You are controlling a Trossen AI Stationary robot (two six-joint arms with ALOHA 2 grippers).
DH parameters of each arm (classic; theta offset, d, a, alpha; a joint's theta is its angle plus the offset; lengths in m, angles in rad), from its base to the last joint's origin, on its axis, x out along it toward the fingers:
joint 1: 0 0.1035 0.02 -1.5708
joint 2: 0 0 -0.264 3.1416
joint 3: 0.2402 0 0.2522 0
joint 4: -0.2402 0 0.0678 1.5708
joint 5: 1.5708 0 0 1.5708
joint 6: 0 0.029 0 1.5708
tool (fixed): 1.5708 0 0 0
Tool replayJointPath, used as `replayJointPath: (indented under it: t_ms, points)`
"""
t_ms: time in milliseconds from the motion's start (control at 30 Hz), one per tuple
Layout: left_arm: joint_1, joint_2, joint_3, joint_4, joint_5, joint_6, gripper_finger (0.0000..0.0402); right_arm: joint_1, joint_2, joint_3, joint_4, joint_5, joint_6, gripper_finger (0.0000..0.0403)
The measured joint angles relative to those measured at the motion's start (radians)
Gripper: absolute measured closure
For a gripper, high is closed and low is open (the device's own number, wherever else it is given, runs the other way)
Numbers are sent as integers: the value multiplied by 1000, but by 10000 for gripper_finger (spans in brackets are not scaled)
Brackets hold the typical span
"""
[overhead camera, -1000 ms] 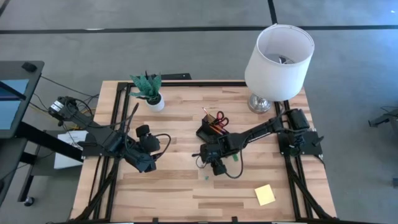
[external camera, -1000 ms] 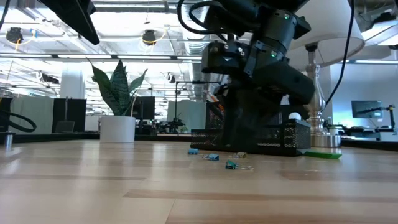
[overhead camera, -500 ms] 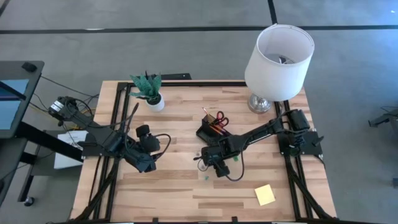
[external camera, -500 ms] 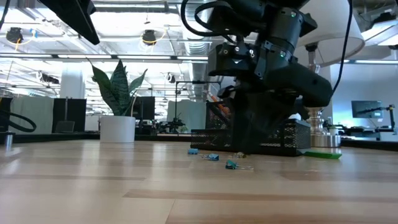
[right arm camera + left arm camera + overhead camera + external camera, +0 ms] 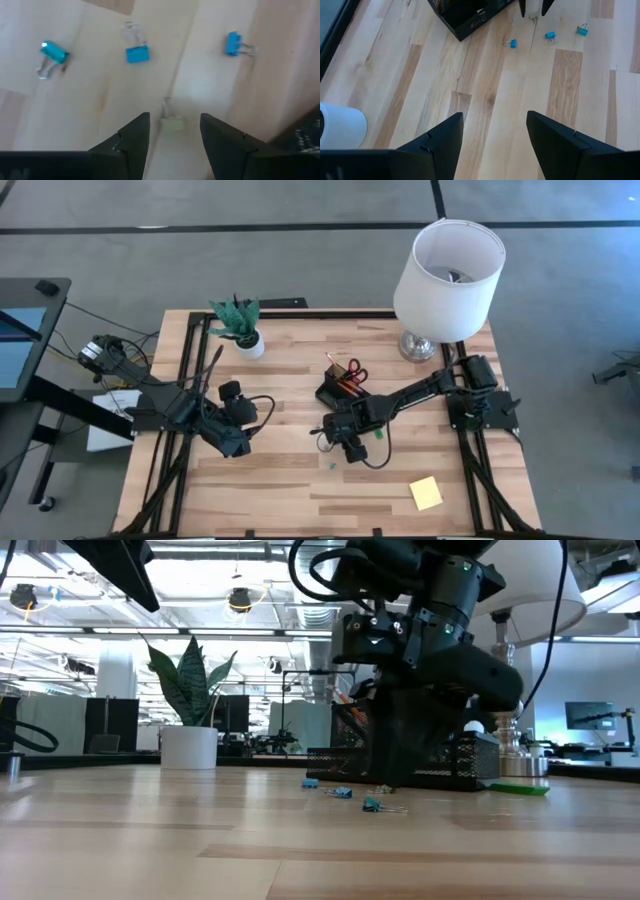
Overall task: Pick and place office supplies into organizer
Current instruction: Put the yellow binder clip into the black desk organizer
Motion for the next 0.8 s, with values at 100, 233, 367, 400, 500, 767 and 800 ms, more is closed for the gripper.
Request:
replayJointPath:
  t_ms: [100, 233, 367, 400, 500, 767, 800]
  points:
    - [0, 0, 0, 0, -1, 0, 184, 14, 31, 4, 11, -4, -1, 232]
    - [0, 0, 0, 0, -1, 0, 184, 23, 43, 6, 10, 17, -6, 232]
    - [0, 0, 0, 0, -1, 0, 184, 19, 50, 6, 13, 18, -6, 232]
    - [0, 0, 0, 0, -1, 0, 184, 17, 51, 6, 7, 19, -6, 232]
    - [0, 0, 0, 0, -1, 0, 184, 10, 52, 8, -23, 18, 5, 232]
    - [0, 0, 0, 0, -5, 0, 184, -14, 52, 8, -71, -25, 63, 237]
    - [0, 0, 0, 0, -5, 0, 184, -14, 52, 8, -70, -25, 52, 240]
